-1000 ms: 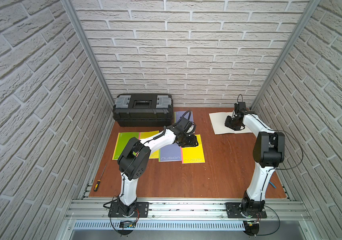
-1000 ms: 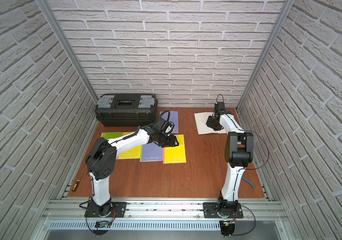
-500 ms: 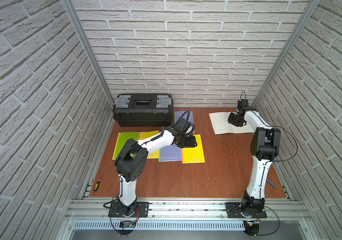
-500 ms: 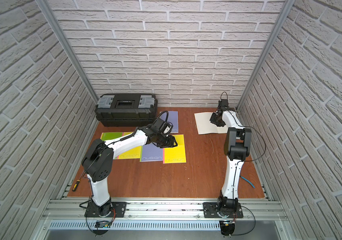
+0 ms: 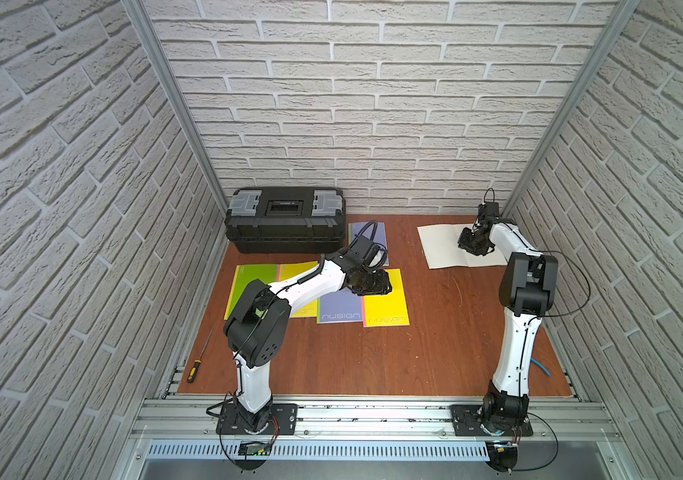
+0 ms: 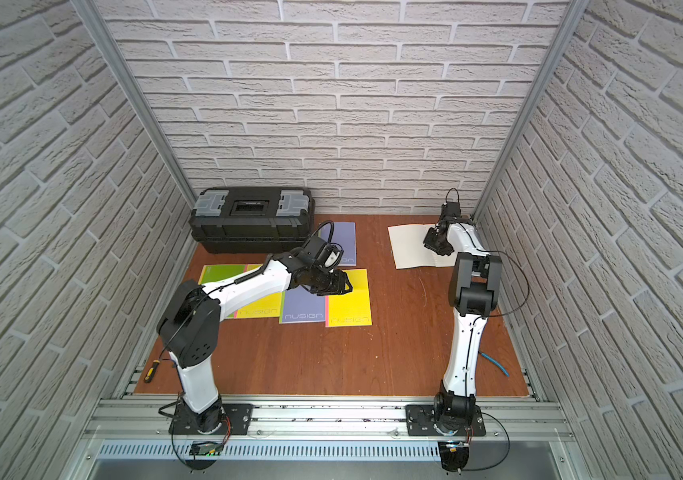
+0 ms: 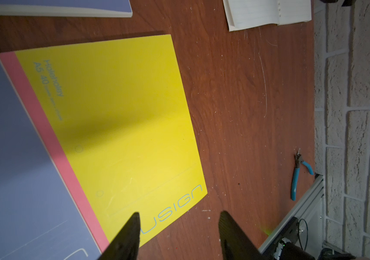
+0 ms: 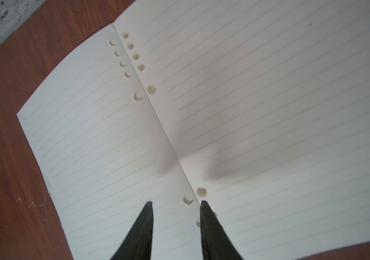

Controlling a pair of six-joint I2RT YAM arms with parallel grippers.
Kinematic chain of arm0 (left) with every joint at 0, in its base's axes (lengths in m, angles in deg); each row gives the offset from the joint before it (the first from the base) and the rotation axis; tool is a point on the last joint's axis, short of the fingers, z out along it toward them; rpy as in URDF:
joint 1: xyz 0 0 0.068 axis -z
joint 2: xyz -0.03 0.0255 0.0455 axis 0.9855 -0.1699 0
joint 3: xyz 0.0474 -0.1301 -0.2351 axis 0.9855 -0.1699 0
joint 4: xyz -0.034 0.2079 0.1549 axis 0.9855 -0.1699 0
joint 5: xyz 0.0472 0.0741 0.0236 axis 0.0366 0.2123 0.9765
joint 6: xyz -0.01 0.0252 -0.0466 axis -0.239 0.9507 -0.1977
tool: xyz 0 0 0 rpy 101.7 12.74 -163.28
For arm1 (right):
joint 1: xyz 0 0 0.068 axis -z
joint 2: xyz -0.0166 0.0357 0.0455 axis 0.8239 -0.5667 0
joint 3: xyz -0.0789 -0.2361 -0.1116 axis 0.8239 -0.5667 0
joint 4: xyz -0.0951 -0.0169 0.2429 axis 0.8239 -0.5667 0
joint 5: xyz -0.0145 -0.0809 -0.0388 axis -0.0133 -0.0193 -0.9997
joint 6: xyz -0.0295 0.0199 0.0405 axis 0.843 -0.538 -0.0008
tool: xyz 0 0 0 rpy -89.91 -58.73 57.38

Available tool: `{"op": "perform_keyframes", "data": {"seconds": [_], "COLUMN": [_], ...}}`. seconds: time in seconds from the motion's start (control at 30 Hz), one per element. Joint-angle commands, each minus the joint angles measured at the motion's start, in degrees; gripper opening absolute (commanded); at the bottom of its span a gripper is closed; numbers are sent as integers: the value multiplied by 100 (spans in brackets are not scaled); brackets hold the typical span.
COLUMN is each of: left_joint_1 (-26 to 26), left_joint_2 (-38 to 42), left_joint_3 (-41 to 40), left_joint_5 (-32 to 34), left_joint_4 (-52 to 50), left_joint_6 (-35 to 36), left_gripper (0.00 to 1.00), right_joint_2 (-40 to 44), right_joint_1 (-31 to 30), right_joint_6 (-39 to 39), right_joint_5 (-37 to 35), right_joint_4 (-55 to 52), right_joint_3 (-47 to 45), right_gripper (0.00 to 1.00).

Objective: Close the notebook
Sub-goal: Move the notebook to the center of the board.

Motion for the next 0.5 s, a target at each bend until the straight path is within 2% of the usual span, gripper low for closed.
{"op": "perform_keyframes", "data": {"seconds": [0.0,0.47], "left_joint_1": [31,31], "left_joint_2": [180,164], "left_joint_3": [-97,-95], "left_joint_5": [92,115], "left_joint_4": [-33,-70], "left_joint_6": [18,36], "left_gripper": [57,57], "right_joint_2": [-78,-387], "right_joint_1": [18,68], "right_joint_6": [-13,-42], "right_joint_5": [50,153], "right_joint_4": [165,128], "right_joint_3": [220,350], "right_gripper": [36,36]}}
